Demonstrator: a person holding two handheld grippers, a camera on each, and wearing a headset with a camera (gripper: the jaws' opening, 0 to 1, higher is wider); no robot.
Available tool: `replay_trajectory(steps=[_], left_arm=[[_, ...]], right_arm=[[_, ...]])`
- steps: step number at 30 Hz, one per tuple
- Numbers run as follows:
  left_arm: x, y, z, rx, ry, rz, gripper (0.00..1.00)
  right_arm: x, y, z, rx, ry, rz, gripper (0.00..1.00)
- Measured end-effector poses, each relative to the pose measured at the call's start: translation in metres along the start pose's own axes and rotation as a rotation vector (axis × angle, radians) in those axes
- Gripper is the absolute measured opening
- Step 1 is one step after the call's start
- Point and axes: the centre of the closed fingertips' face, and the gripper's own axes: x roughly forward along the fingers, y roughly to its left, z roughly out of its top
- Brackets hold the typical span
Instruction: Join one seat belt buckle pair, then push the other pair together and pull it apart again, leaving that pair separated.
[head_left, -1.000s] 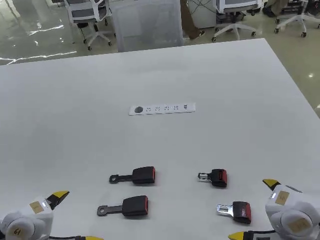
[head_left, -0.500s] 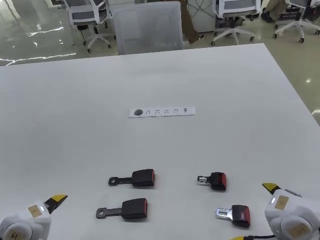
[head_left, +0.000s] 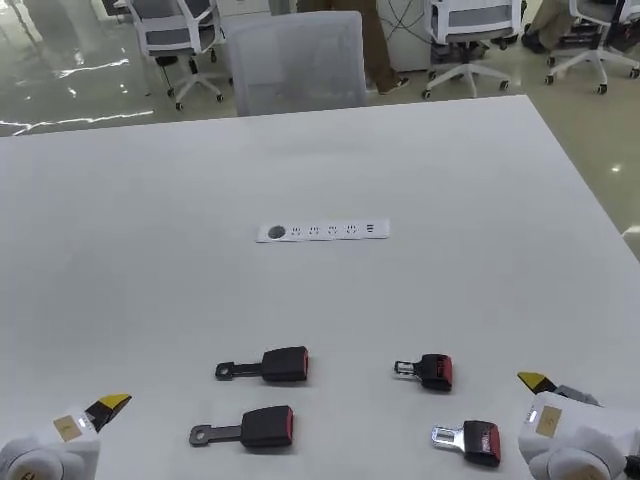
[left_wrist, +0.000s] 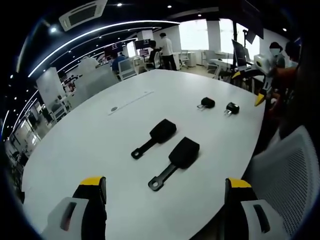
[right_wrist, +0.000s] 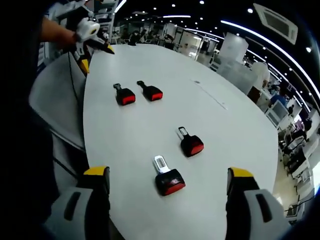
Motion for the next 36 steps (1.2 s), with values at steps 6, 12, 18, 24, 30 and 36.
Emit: replay_trajectory(steps=[6,12,18,24,30,36], left_arm=[[0.003,0.001,0.001,-0.002,0.001,-0.003,1.00],[0.006,0.001,-0.001,-0.011,0.008,-0.002,1.00],[0.010,-0.001,-0.003,0.032,0.026,-0.012,0.99],[0.013,-0.003,-0.010,0.076,0.059,-0.025,0.98],[0.022,-0.005,-0.013,0.136,0.125,-0.050,0.95],[0.031,-0.003,-0.013,0.249,0.203,-0.089,0.88]], right_arm=[[0.002,-0.002,0.000,0.029,-0.005,-0.002,0.98],[0.007,0.002,-0.004,0.031,0.007,0.011,0.98],[0.010,0.003,-0.004,0.029,0.009,0.011,0.97],[0.011,0.000,0.000,0.019,0.002,0.010,0.95],[0.013,-0.001,-0.008,0.040,0.039,0.033,0.86],[0.016,0.005,-0.014,0.010,0.066,0.074,0.80]])
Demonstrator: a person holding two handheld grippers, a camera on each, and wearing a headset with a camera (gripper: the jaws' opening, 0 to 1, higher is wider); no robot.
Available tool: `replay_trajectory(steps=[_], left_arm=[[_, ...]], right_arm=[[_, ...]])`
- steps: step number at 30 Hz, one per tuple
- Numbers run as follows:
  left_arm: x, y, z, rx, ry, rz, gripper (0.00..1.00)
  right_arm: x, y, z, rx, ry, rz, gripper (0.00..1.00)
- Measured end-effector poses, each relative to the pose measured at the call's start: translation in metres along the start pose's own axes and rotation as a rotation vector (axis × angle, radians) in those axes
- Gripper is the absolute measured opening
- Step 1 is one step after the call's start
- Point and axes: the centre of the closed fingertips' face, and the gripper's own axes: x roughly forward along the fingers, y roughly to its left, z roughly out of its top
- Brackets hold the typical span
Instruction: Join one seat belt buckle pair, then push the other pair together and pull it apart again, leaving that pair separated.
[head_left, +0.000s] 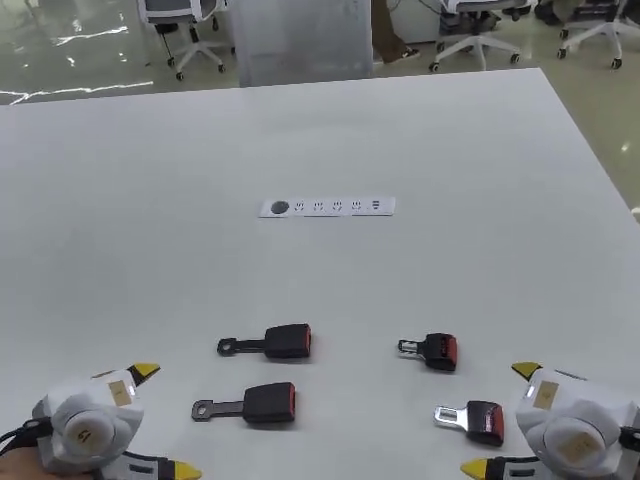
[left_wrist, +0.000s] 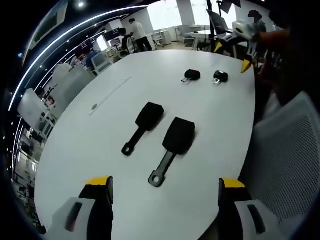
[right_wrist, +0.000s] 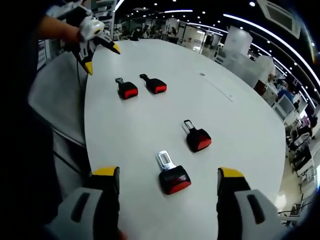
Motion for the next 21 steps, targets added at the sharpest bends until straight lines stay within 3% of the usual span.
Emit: replay_trajectory(steps=[4,7,10,13,16,21], left_arm=[[0.006,0.003,0.011,0.025,-0.012,-0.007,0.88],[0.015,-0.001,0.018,0.083,0.002,-0.042,0.86],[0.024,-0.003,0.021,0.121,0.018,-0.061,0.81],[0.035,-0.006,0.031,0.129,-0.002,-0.088,0.72],[0.045,-0.009,0.033,0.181,0.017,-0.111,0.70],[0.061,-0.012,0.034,0.220,0.034,-0.142,0.62]], right_arm=[[0.002,0.002,-0.003,-0.006,0.015,0.016,0.73],[0.004,0.003,-0.005,-0.010,0.016,0.028,0.70],[0.005,0.004,-0.007,-0.034,0.027,0.043,0.67],[0.005,0.004,-0.005,-0.077,0.020,0.050,0.64],[0.010,0.003,-0.010,-0.102,0.029,0.067,0.60],[0.019,0.002,-0.017,-0.141,0.053,0.105,0.52]])
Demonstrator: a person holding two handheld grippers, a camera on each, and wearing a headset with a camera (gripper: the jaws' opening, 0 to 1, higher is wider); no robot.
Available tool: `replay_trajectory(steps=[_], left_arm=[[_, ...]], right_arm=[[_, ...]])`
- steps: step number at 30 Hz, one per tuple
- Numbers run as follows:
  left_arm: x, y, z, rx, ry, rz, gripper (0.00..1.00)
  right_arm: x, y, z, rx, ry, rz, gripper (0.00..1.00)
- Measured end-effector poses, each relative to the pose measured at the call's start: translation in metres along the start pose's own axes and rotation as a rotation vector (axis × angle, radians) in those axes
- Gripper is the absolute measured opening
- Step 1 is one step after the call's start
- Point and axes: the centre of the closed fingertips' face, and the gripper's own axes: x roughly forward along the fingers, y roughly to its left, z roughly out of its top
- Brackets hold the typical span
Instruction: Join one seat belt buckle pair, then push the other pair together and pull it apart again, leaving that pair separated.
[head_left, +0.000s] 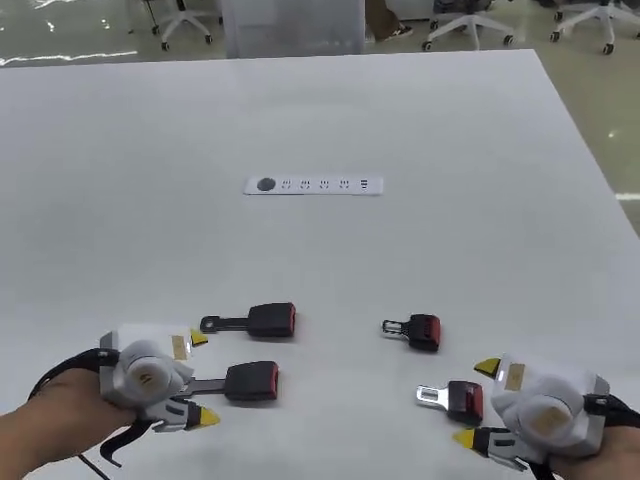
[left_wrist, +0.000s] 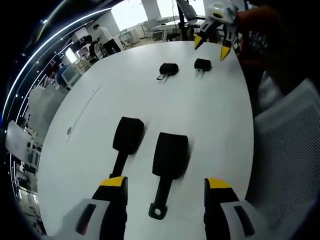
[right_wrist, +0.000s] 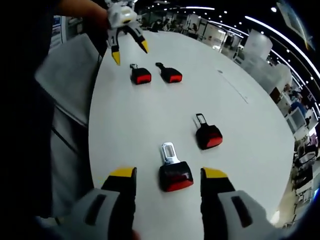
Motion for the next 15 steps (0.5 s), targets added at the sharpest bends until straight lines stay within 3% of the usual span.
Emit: replay_trajectory(steps=[3,11,15], left_arm=[[0.006,-0.004,-0.001,0.050,0.045,-0.023,0.56],[0.020,0.002,0.005,0.084,0.055,-0.047,0.53],[0.030,0.000,0.005,0.092,0.084,-0.098,0.47]], right_arm=[[0.007,-0.002,-0.003,-0.010,0.004,0.025,0.45],[0.023,-0.017,-0.021,-0.043,0.067,0.061,0.43],[0.027,-0.019,-0.032,-0.034,0.094,0.081,0.42]])
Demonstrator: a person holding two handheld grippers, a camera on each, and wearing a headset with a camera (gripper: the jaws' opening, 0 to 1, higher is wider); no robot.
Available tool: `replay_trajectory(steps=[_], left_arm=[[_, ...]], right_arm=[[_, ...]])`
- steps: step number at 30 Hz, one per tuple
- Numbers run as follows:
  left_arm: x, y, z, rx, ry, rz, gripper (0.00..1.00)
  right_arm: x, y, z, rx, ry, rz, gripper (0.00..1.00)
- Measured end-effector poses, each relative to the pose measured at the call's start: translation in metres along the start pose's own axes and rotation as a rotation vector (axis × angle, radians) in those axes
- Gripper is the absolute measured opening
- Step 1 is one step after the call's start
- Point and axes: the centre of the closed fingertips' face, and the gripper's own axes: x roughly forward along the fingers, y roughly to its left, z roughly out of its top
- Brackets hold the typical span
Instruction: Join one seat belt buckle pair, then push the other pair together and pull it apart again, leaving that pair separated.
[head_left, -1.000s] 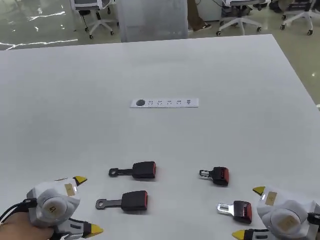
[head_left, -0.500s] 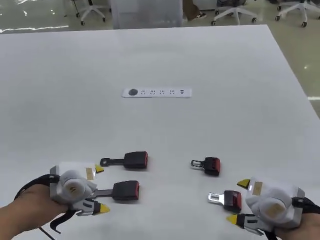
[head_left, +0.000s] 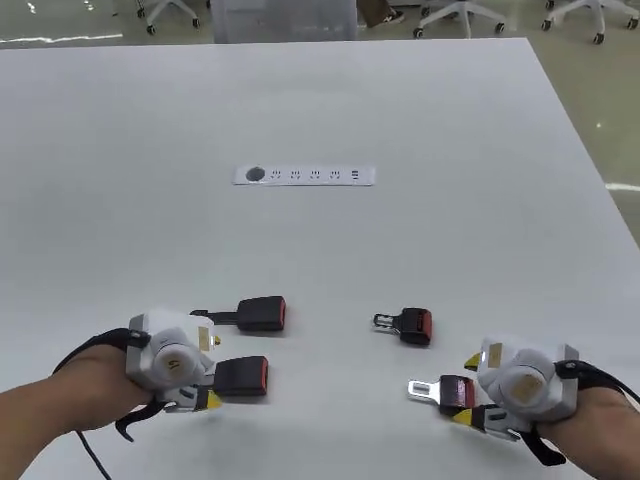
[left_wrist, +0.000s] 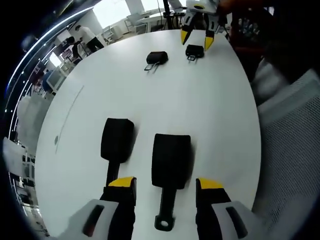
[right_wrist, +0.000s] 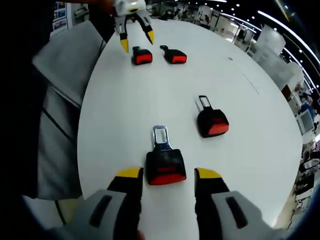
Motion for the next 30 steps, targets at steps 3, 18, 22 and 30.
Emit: replay_trajectory(steps=[3,18,22,30], left_arm=[[0.005,0.001,0.002,0.026,0.005,-0.016,0.43],[0.022,-0.004,0.001,0.133,0.014,-0.124,0.32],[0.023,-0.006,0.000,0.178,0.017,-0.119,0.32],[0.023,-0.006,0.000,0.173,0.019,-0.139,0.32]], right_arm=[[0.005,0.001,-0.003,0.016,0.005,0.019,0.42],[0.018,0.002,-0.004,-0.010,0.021,0.132,0.35],[0.018,0.002,-0.003,-0.039,0.032,0.146,0.35],[0.020,0.003,0.002,-0.046,0.039,0.149,0.35]])
